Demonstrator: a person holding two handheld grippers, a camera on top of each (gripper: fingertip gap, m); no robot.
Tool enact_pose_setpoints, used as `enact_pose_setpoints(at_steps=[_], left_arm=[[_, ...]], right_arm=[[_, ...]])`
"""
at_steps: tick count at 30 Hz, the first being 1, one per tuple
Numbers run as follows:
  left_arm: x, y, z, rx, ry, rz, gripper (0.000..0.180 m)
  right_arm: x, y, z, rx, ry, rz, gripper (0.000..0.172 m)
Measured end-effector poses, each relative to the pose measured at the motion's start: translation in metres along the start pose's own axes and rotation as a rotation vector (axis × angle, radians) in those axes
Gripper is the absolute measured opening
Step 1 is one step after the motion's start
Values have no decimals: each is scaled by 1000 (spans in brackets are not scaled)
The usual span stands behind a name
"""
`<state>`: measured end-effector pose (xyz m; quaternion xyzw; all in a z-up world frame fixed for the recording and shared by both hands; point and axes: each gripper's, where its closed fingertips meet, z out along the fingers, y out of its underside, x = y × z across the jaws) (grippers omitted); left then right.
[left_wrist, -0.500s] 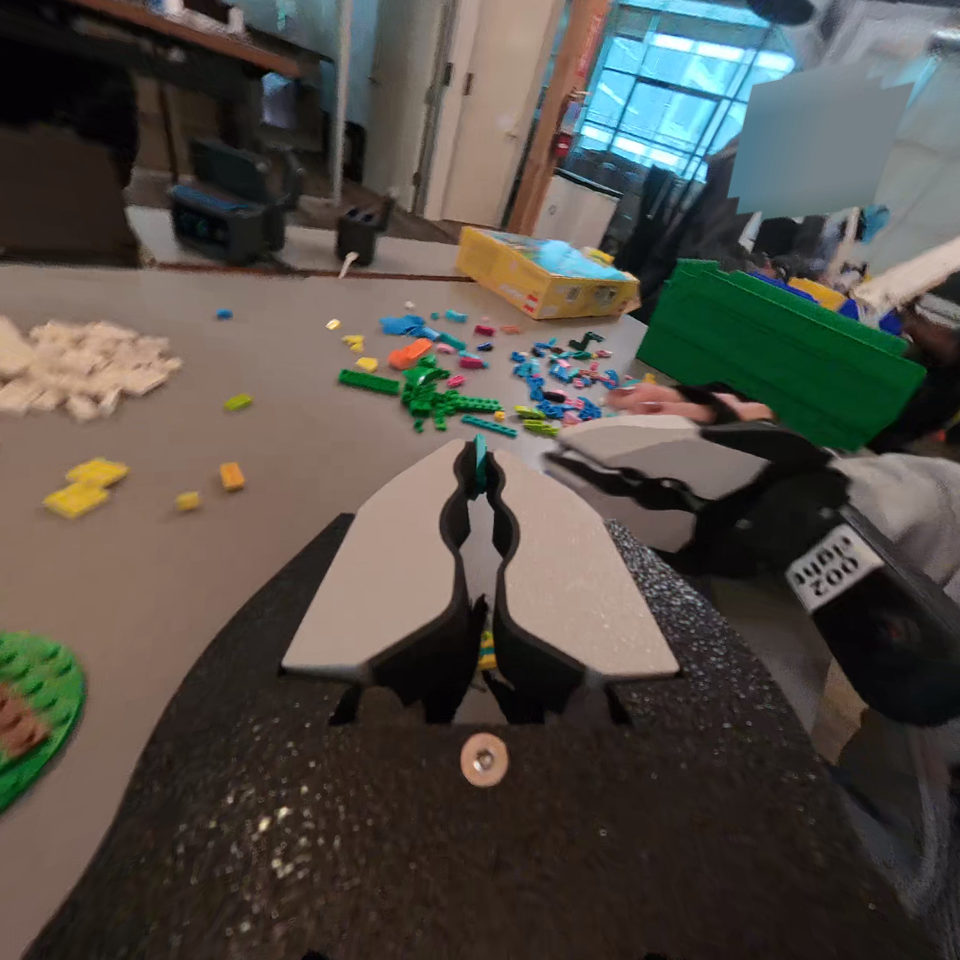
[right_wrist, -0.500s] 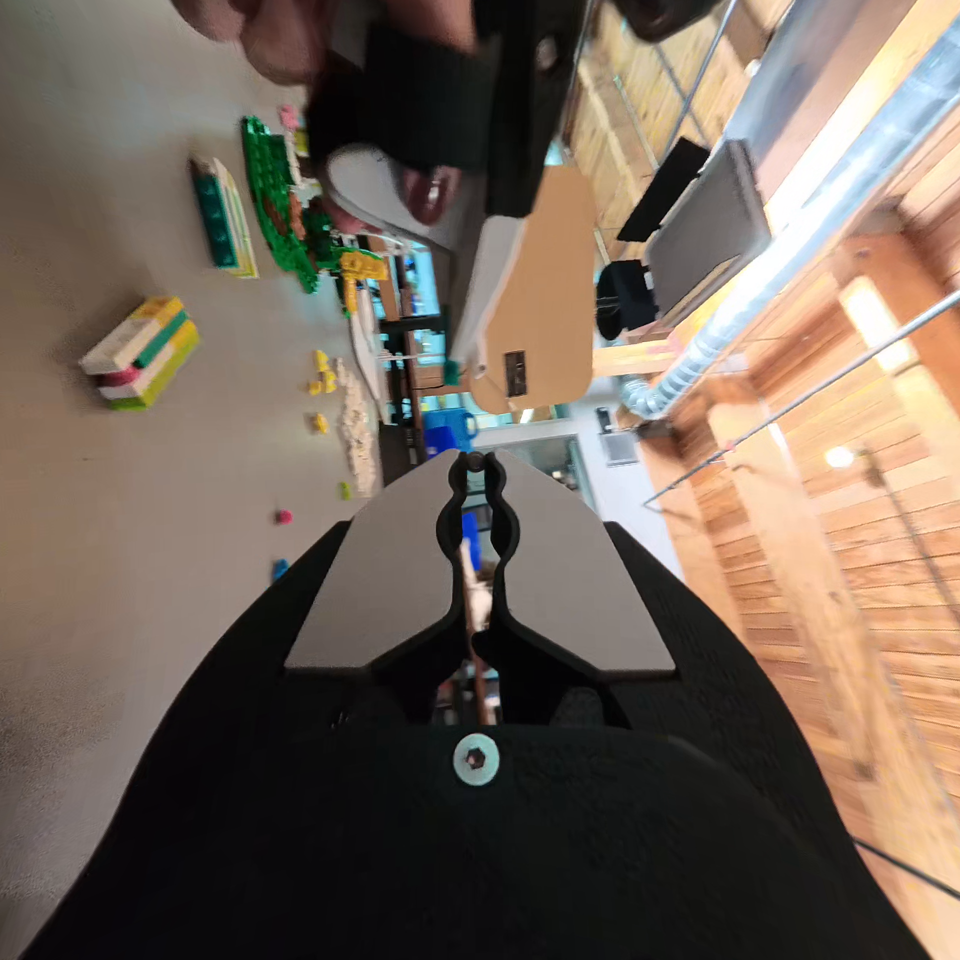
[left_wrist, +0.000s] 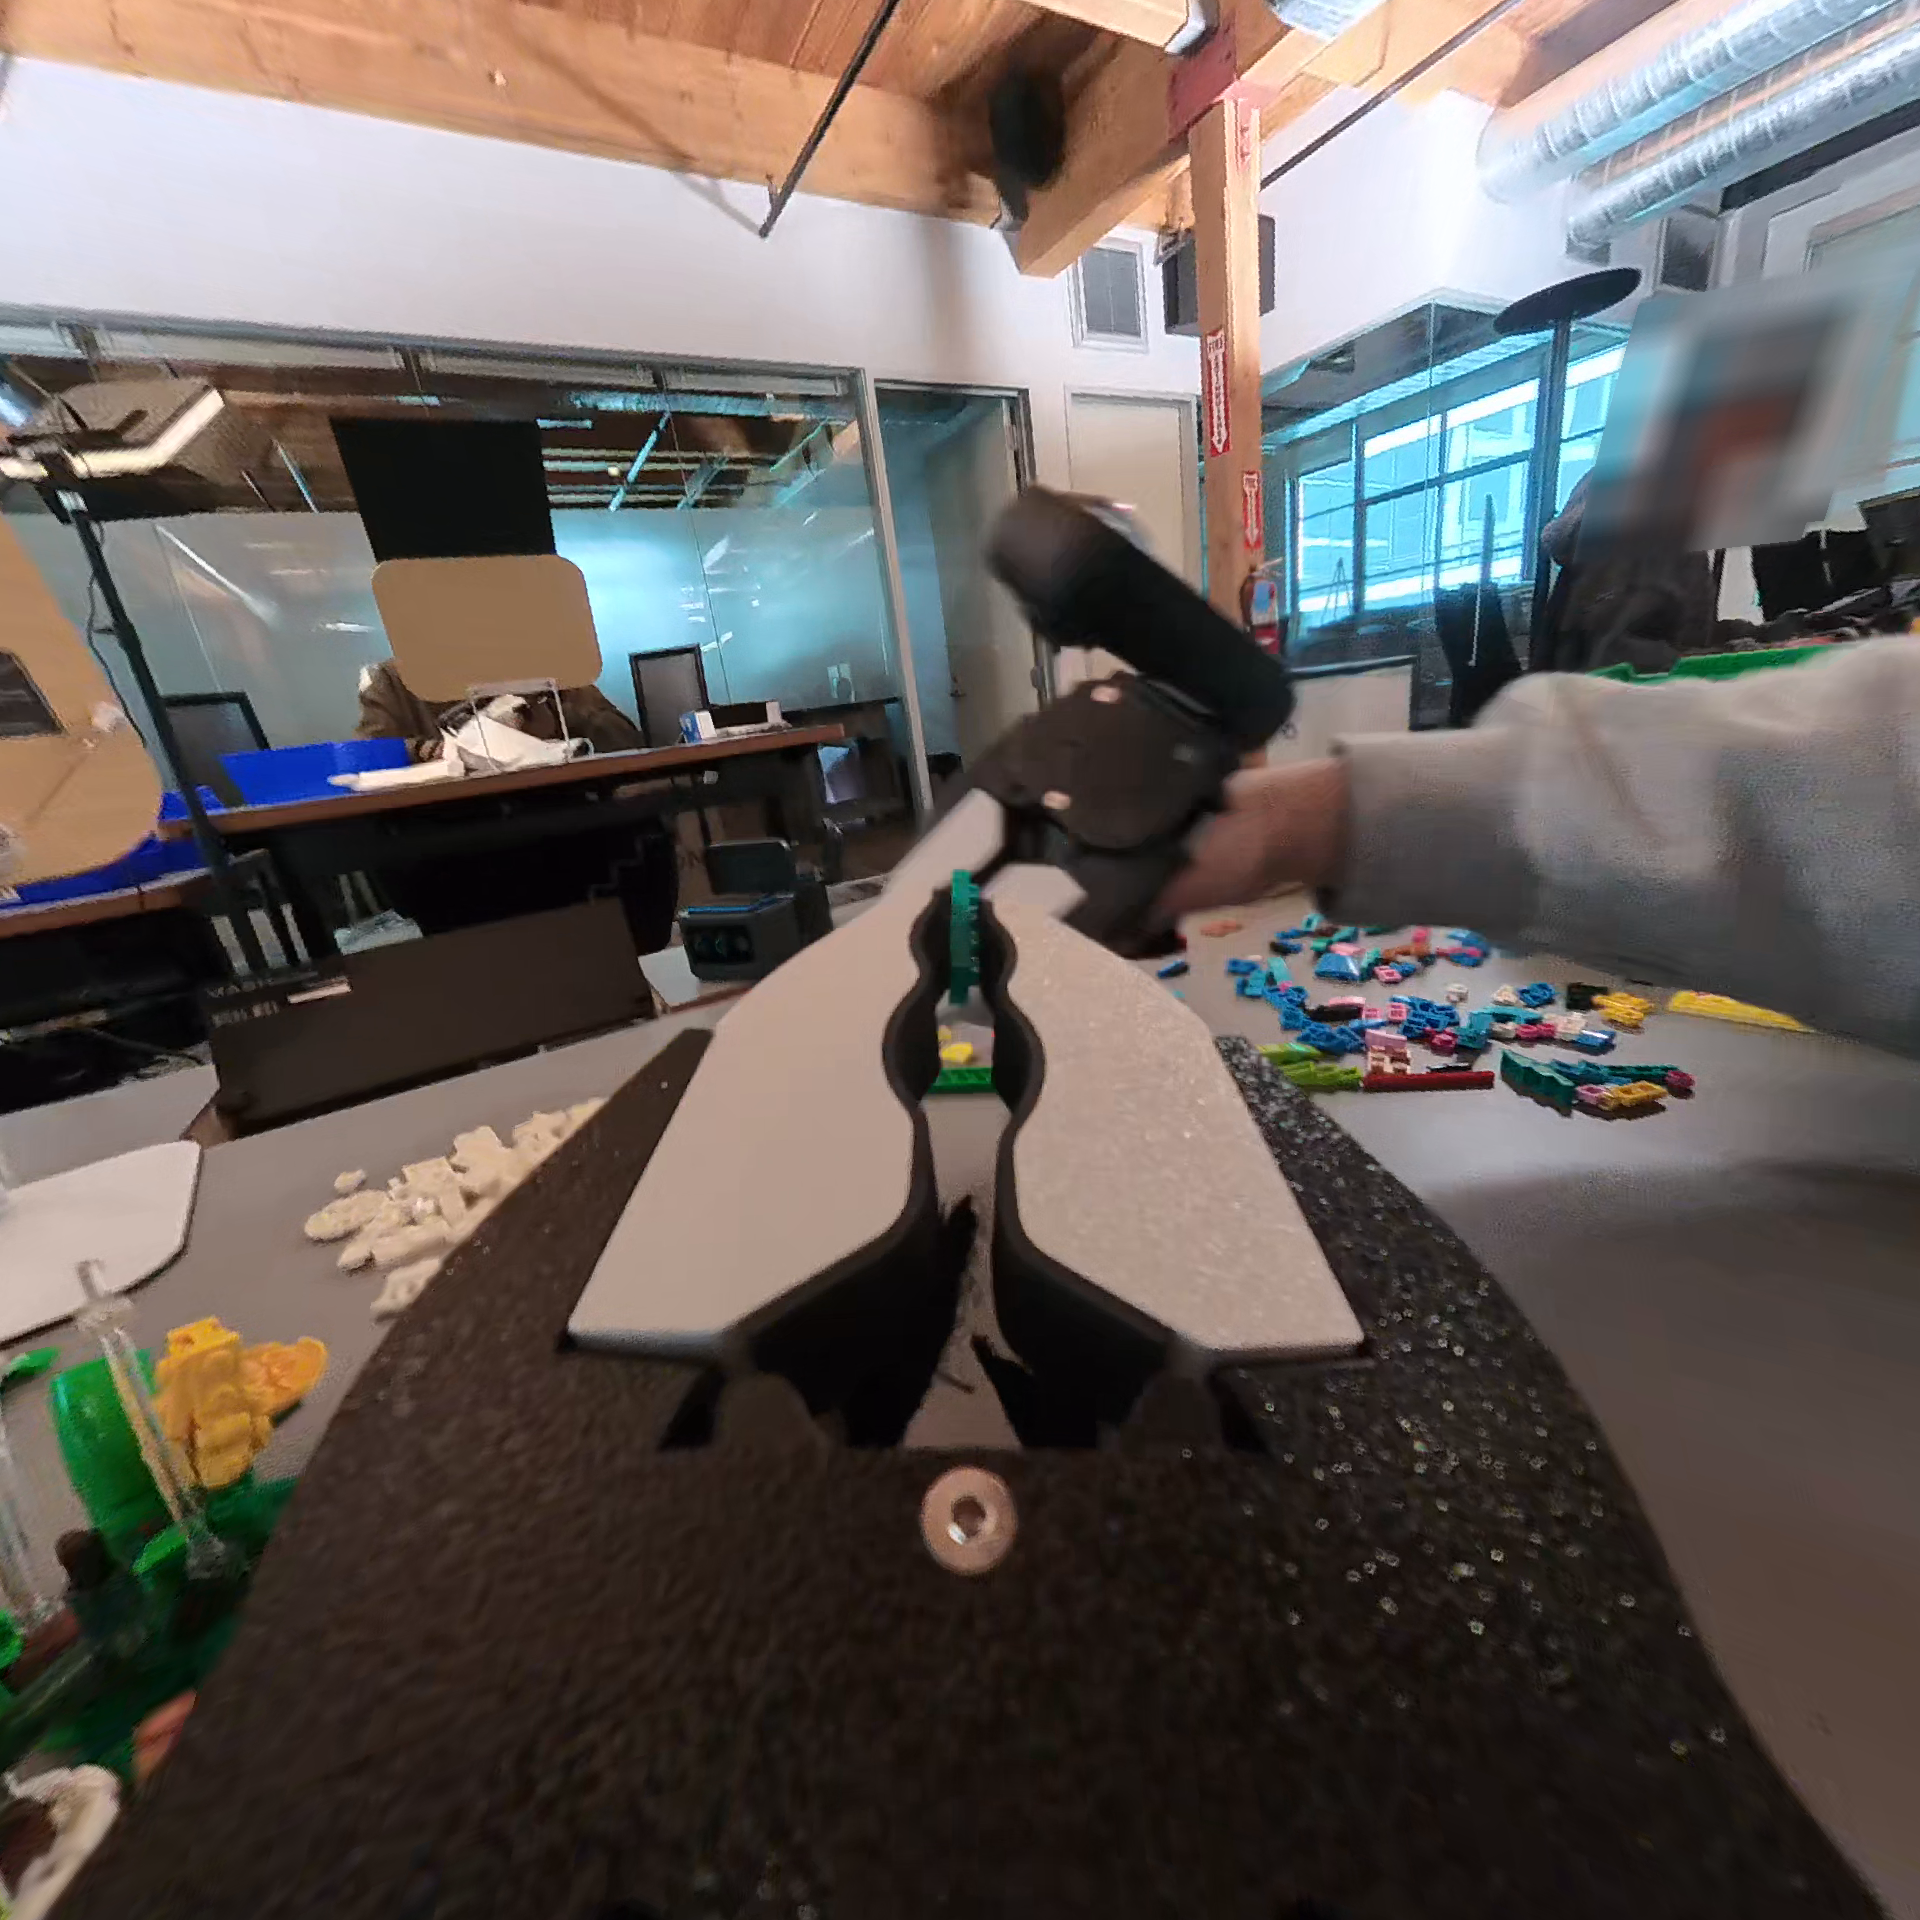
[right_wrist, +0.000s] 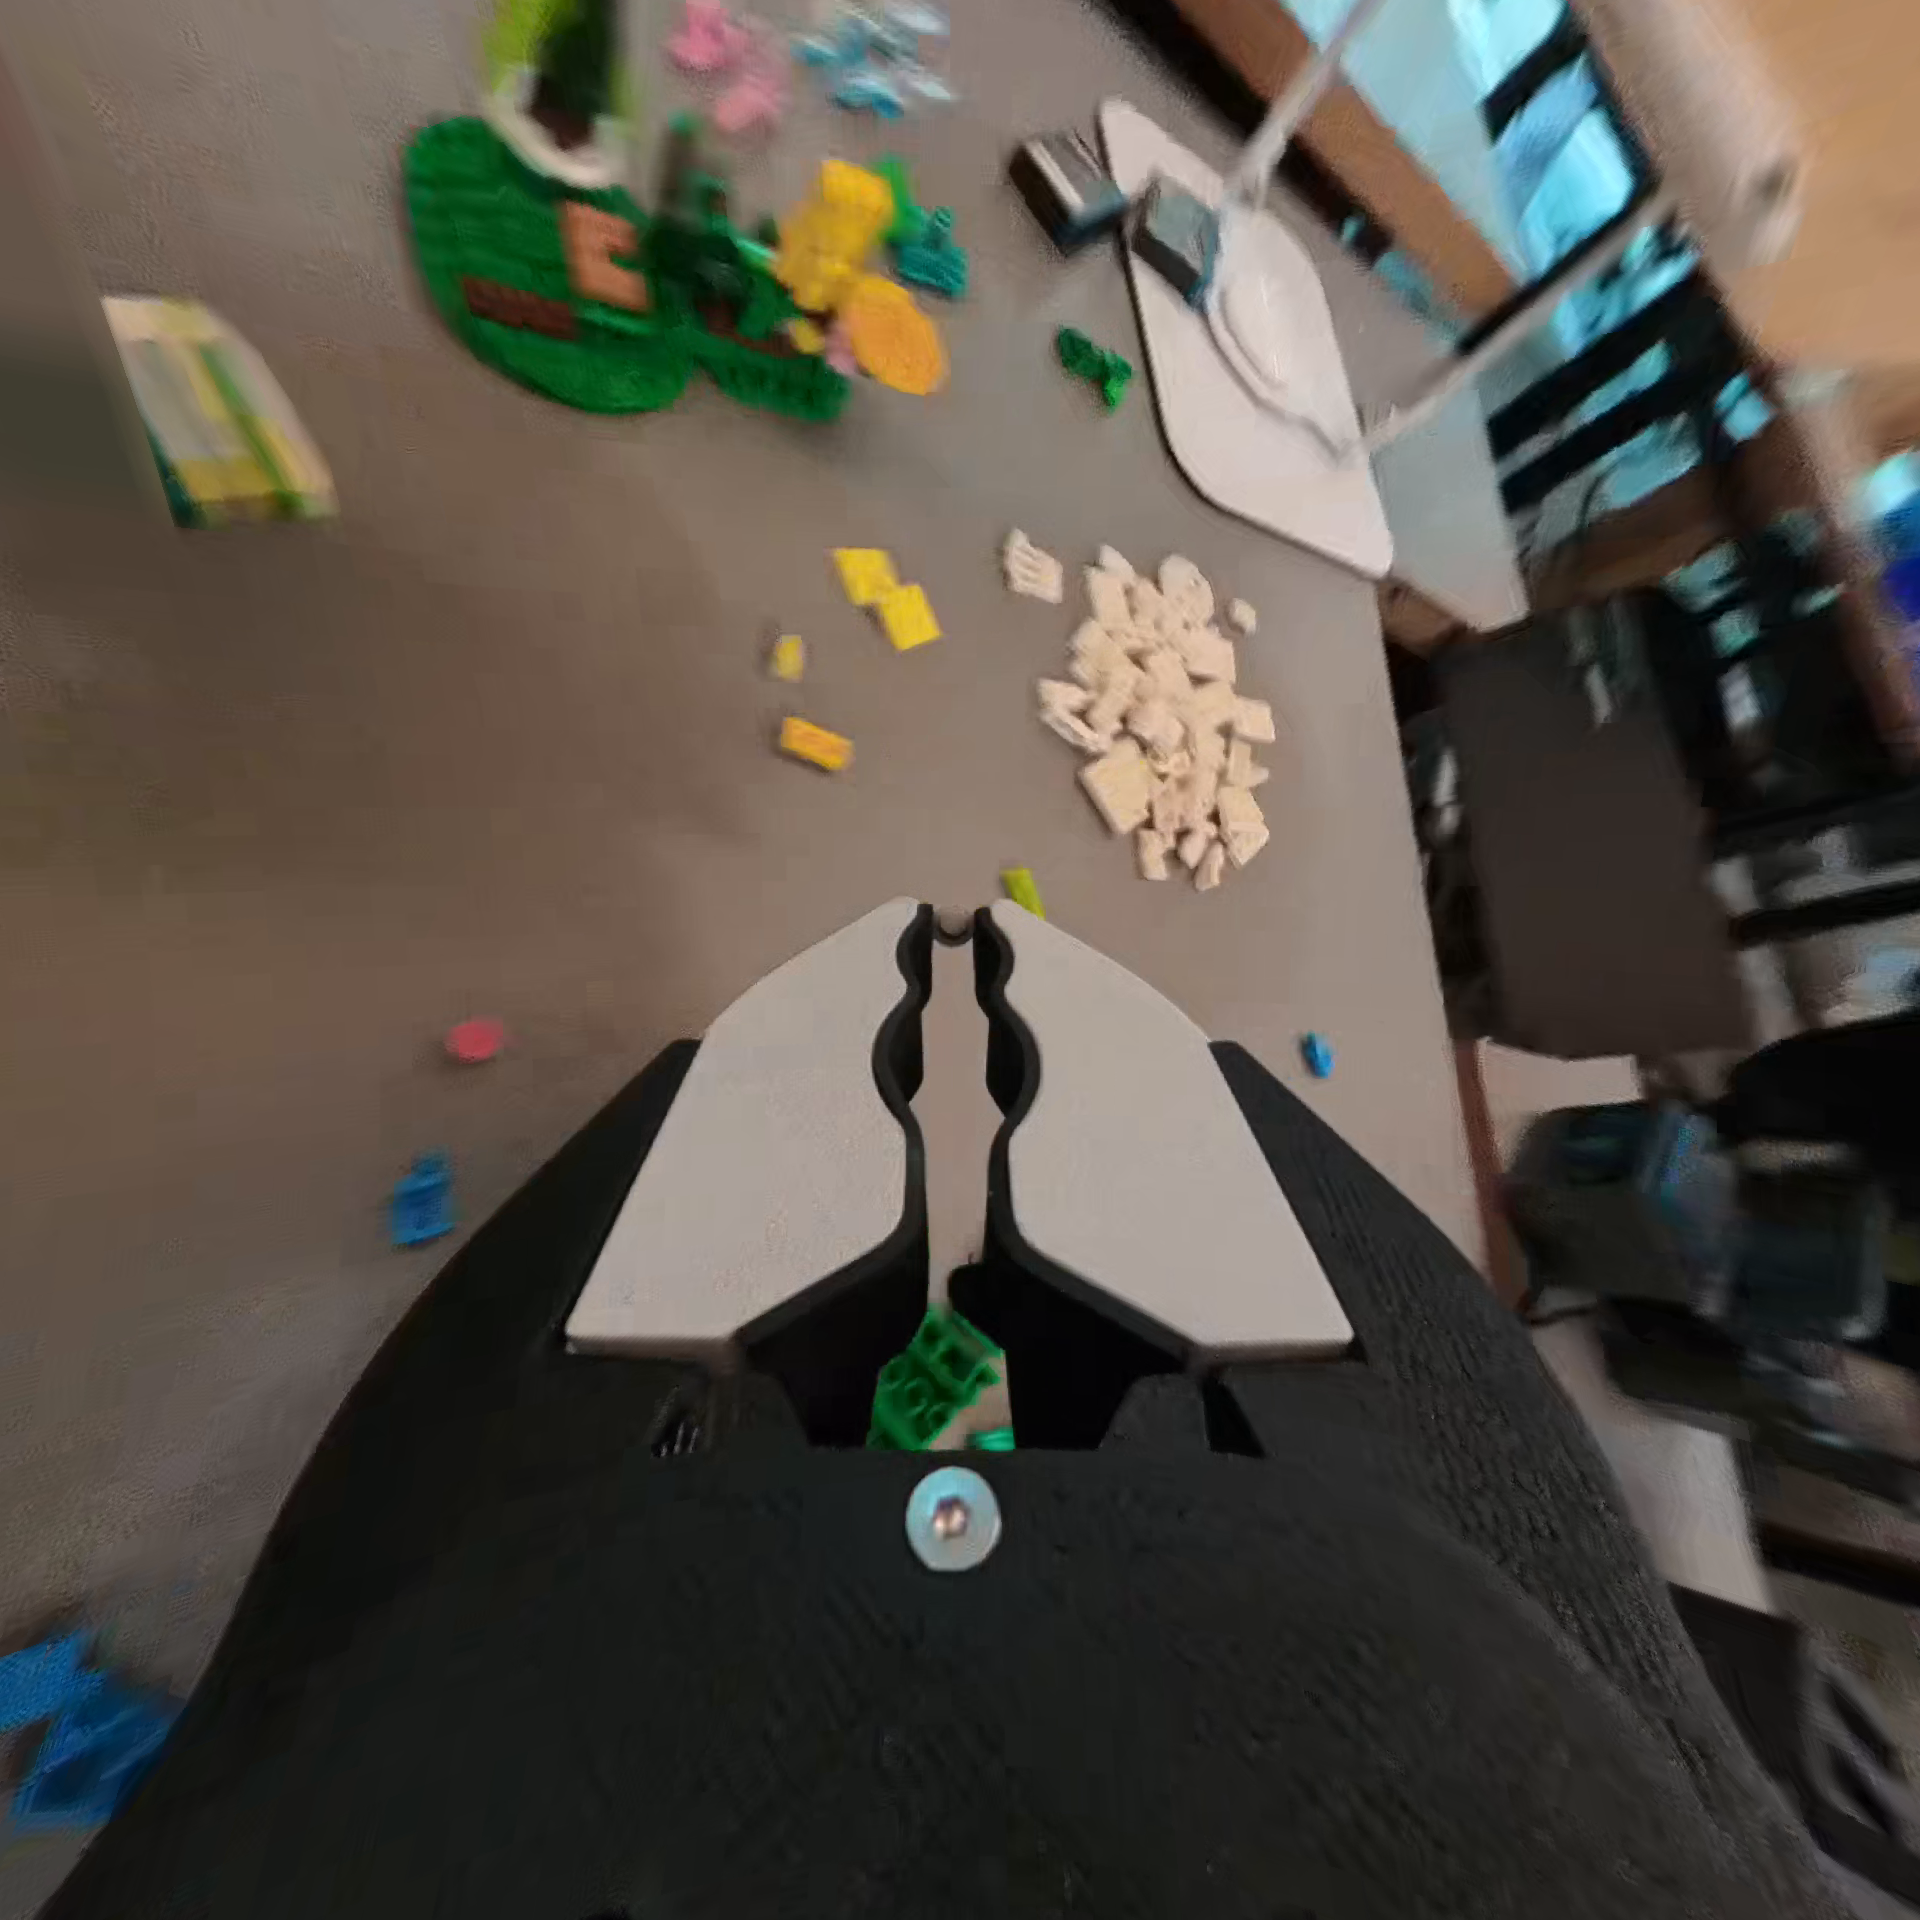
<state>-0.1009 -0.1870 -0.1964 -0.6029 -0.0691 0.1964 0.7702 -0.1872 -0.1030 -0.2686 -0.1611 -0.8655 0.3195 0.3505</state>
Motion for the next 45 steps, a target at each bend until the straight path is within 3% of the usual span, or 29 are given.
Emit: enact_pose_setpoints(at_steps=[4,11,17,23,25,28,32,36,41,45], left_arm=[[-4,0,-3,1,5,-37,5],[-11,2,-6,-2,6,-141,5],[-18,5,-6,-17,-26,-180,5],[-24,7,-6,-15,-52,-209,5],[-27,6,-7,-8,-65,-215,5],[-27,7,-6,-1,-47,-270,5],[-19,-2,-6,72,58,-371,5],[-12,-6,-7,102,140,-444,5],[-2,-6,-6,83,192,-426,5],[4,-6,-5,73,210,-404,5]], right_arm=[[49,31,37,-97,-66,120,6],[62,75,74,-302,-189,77,6],[72,74,76,-304,-189,119,32],[68,62,57,-197,-185,145,35],[51,40,45,-113,-280,235,34],[6,-29,7,145,-543,371,31],[-37,-82,-36,314,-661,264,28],[-66,-101,-58,329,-765,210,23],[-74,-112,-61,339,-792,219,20],[-78,-114,-63,347,-830,214,3]])
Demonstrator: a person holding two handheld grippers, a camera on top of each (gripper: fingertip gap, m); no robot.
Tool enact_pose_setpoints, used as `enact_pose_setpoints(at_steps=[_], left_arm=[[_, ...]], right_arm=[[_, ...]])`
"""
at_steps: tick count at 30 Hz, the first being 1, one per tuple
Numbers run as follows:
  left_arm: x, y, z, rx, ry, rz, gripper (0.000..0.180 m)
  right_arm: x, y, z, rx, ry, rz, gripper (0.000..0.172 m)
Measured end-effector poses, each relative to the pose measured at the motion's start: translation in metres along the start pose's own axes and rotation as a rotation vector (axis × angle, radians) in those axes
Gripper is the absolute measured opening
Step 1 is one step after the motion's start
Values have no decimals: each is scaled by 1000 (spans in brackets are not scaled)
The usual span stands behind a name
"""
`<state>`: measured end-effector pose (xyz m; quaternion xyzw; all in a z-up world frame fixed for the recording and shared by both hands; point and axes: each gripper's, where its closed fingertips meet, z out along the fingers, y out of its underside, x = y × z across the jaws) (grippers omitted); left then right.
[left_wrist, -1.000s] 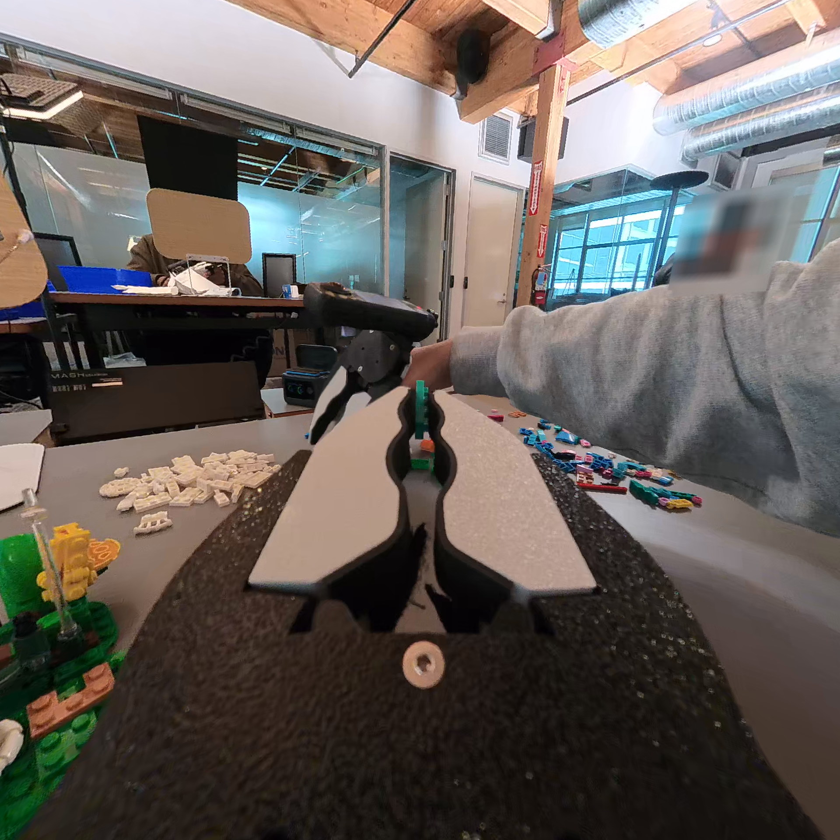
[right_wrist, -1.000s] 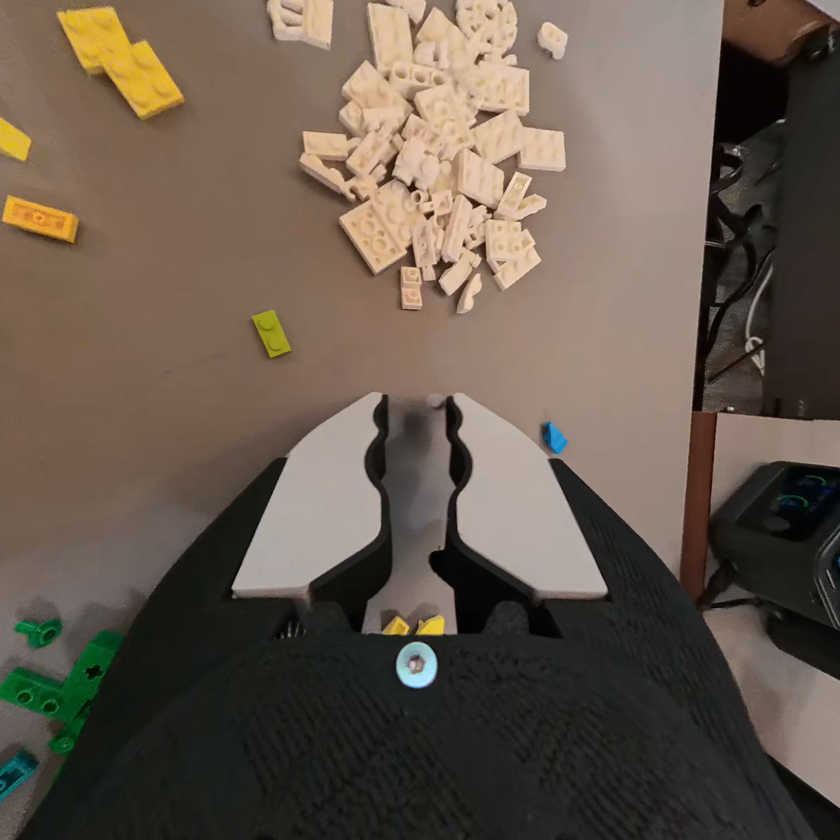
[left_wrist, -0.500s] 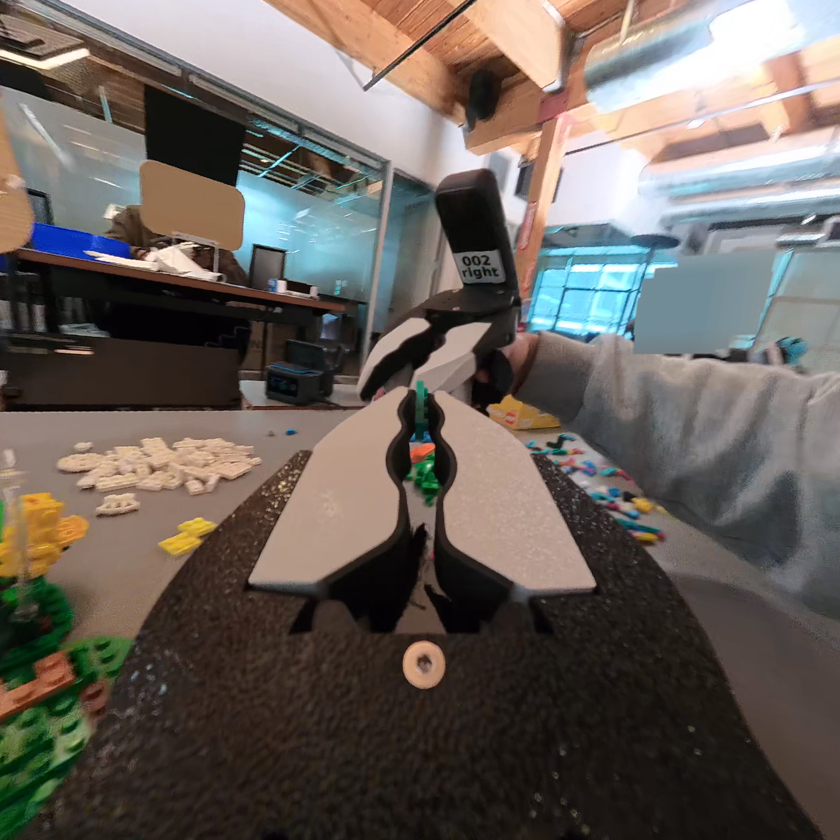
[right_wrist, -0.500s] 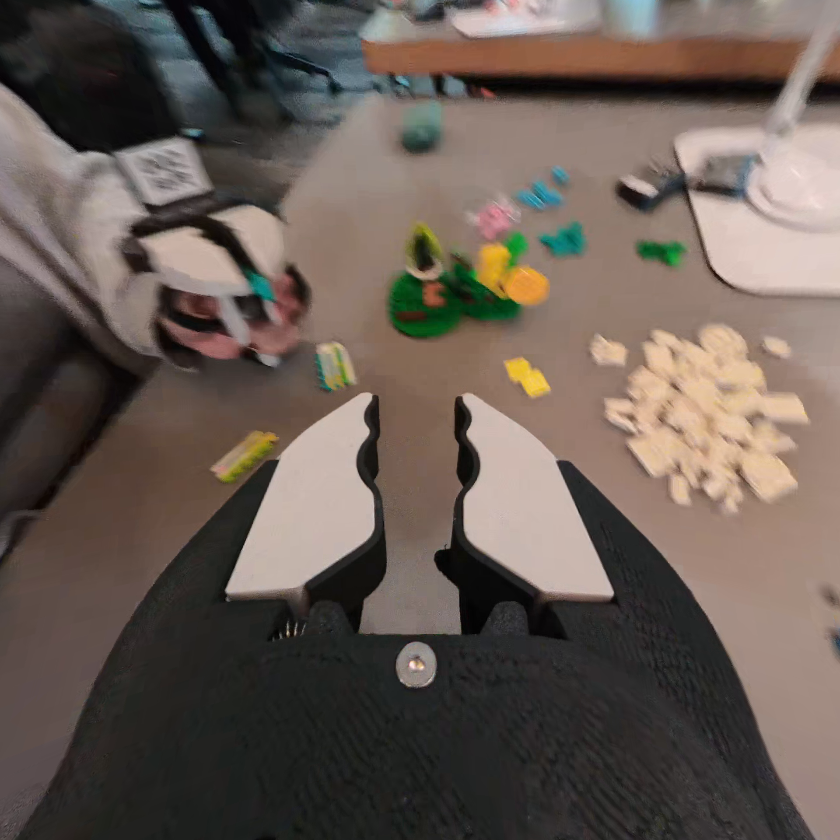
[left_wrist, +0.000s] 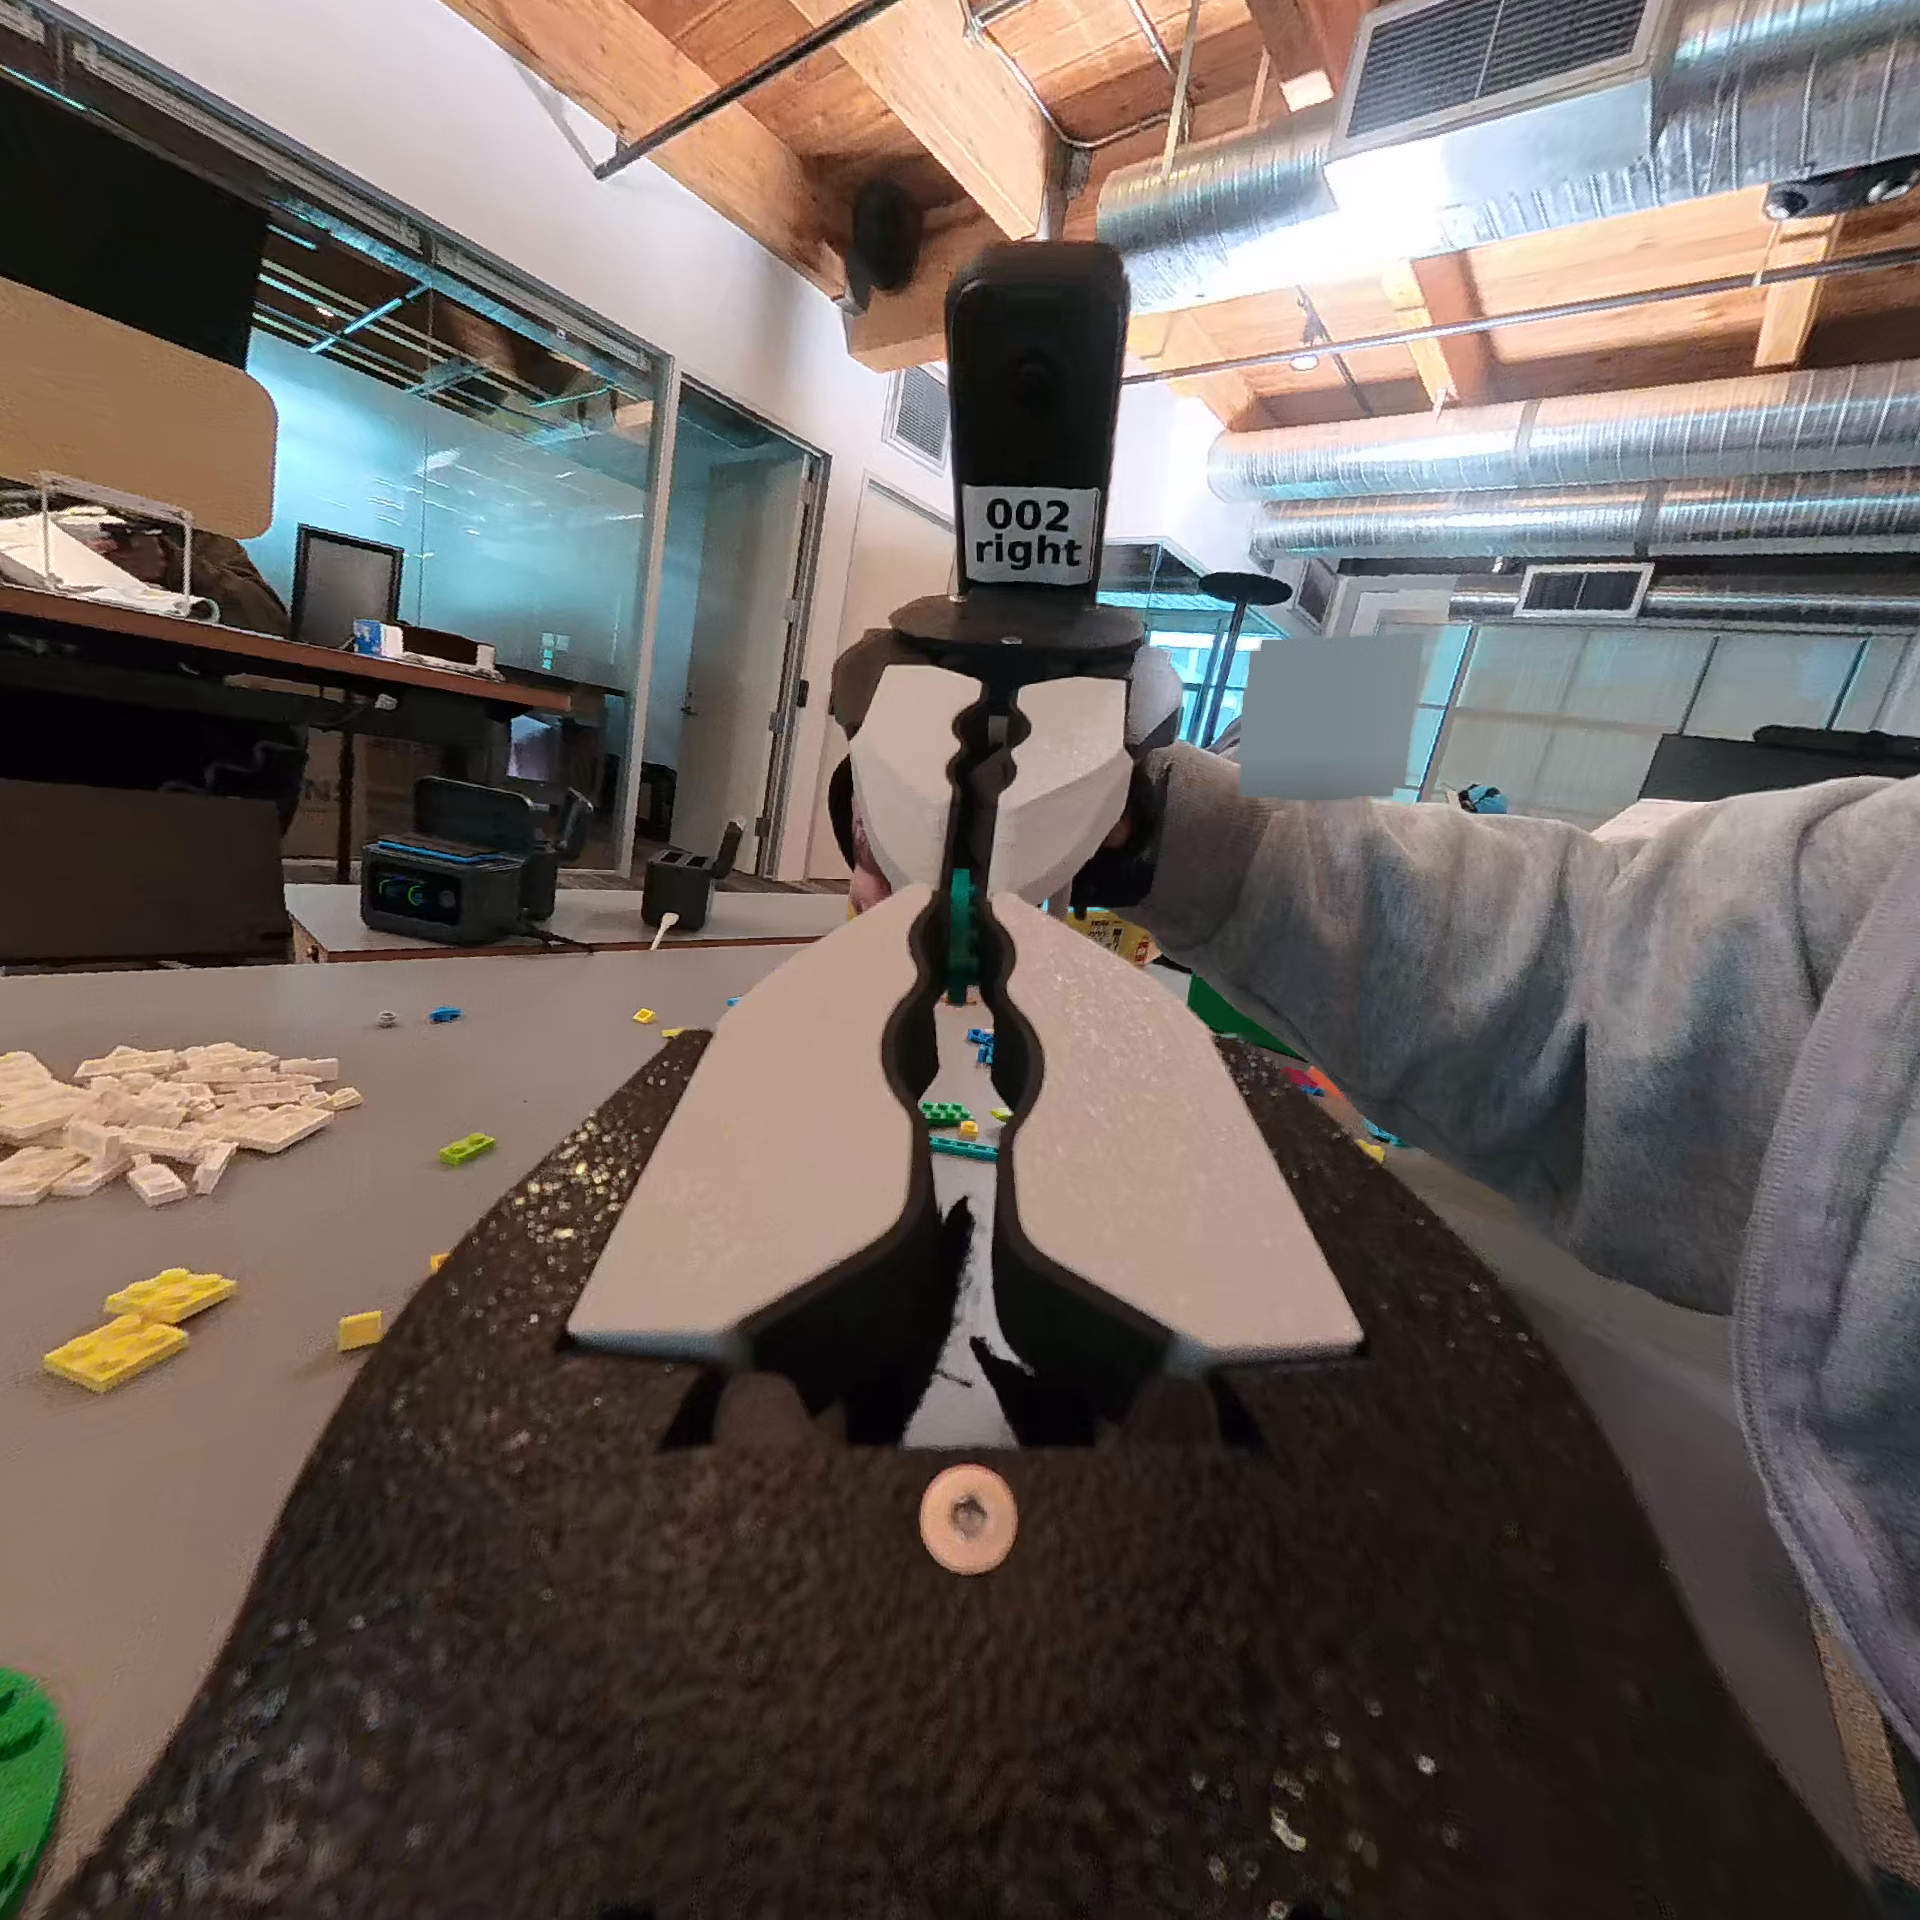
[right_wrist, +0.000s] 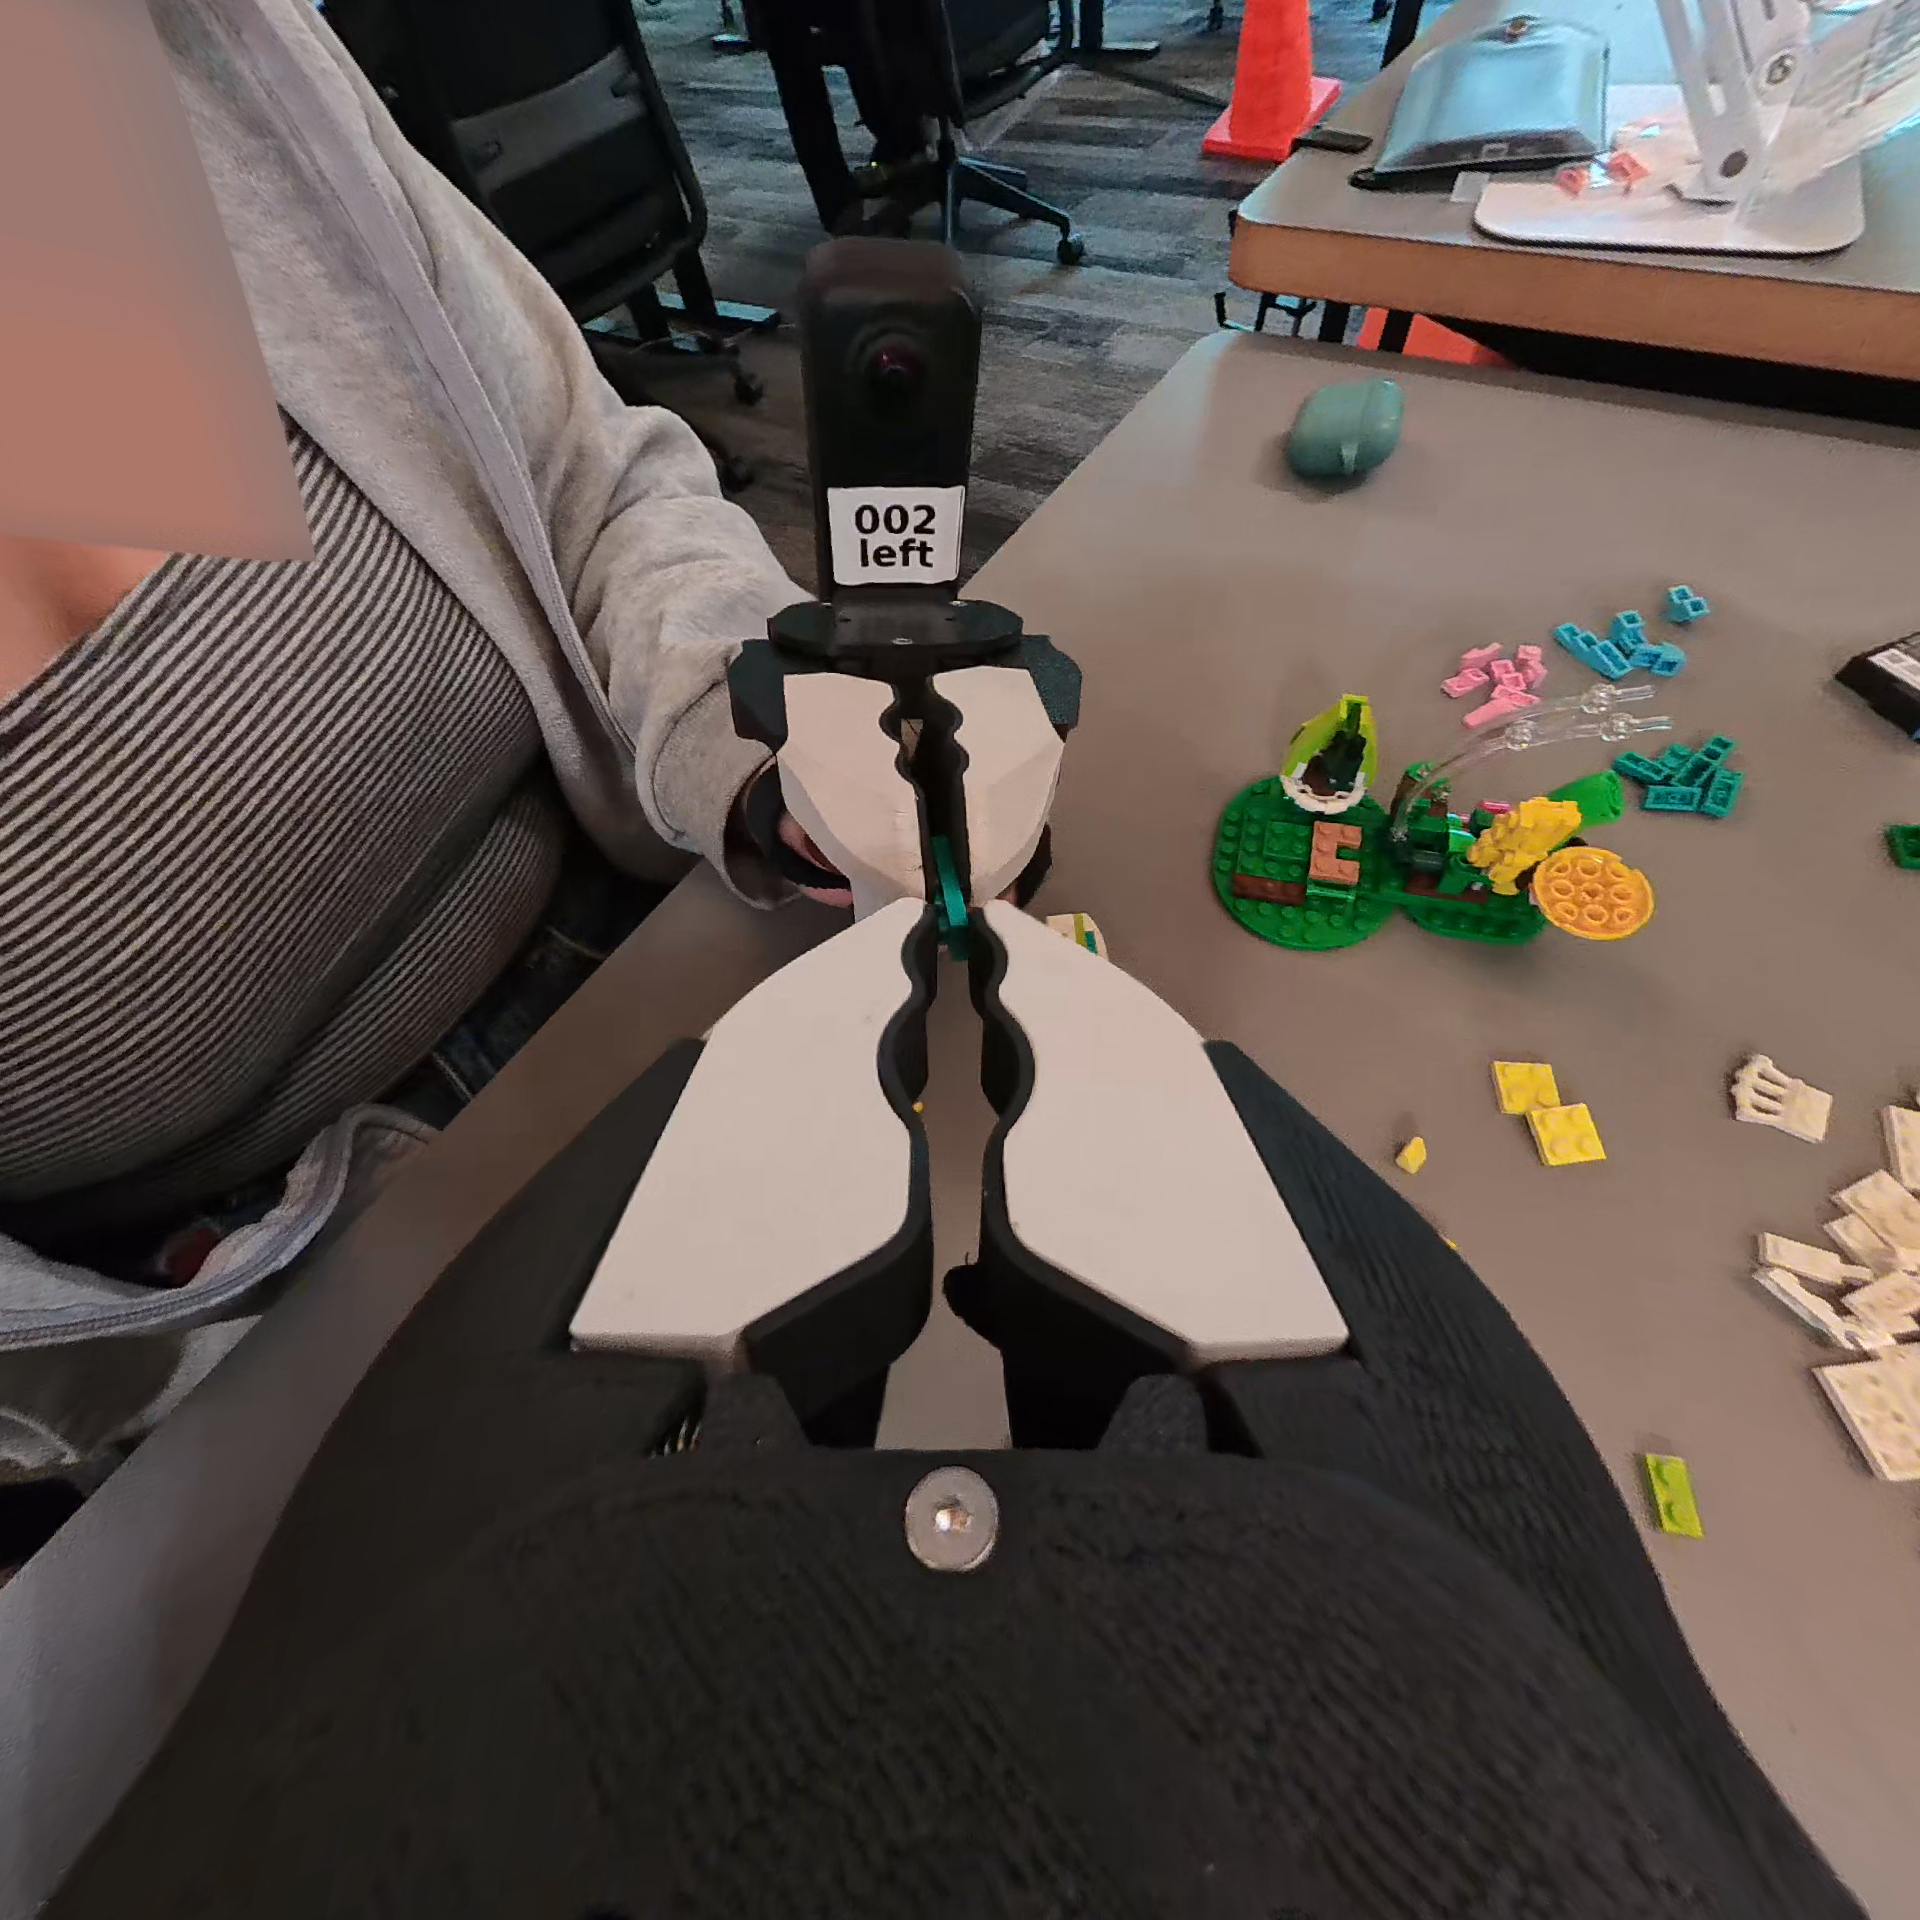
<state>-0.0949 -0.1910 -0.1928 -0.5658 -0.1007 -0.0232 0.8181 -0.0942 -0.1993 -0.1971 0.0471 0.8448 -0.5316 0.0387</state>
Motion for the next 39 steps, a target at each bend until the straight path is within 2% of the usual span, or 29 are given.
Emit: enact_pose_setpoints(at_steps=[1,3,5,9,11,15,19,22,23,24,27,29,31,34,36,39], left_arm=[[-1,1,0,-4,-16,2,6],[-7,-2,-1,9,-83,50,25],[-7,-7,-2,26,-130,143,34],[11,-11,1,43,-156,399,29],[20,-13,2,61,-154,480,24],[27,-16,1,89,-146,528,17],[23,-22,-5,113,-167,497,14],[20,-24,-8,122,-175,489,11],[20,-24,-9,121,-174,496,6],[19,-24,-9,122,-177,504,0],[19,-24,-9,118,-181,511,0],[19,-24,-9,122,-179,506,0],[18,-24,-9,117,-181,502,0],[16,-24,-10,118,-189,501,0],[14,-25,-10,120,-194,494,0],[13,-23,-9,112,-187,477,0]], right_arm=[[0,1,-1,-4,-3,1,3],[6,3,-4,-10,21,-1,3],[22,1,-13,9,105,-1,3],[94,2,-33,4,464,59,3],[124,4,-28,-41,539,135,4],[177,-8,13,-173,511,328,3],[216,-7,71,-381,335,624,3],[245,4,102,-511,311,675,3],[251,6,111,-531,303,685,3],[255,6,121,-537,288,695,4],[264,11,140,-538,275,712,4],[268,21,142,-584,304,693,15],[271,24,138,-601,340,653,26],[272,9,113,-536,419,561,32],[268,-4,80,-485,500,471,33],[252,-5,6,-481,664,346,33]])
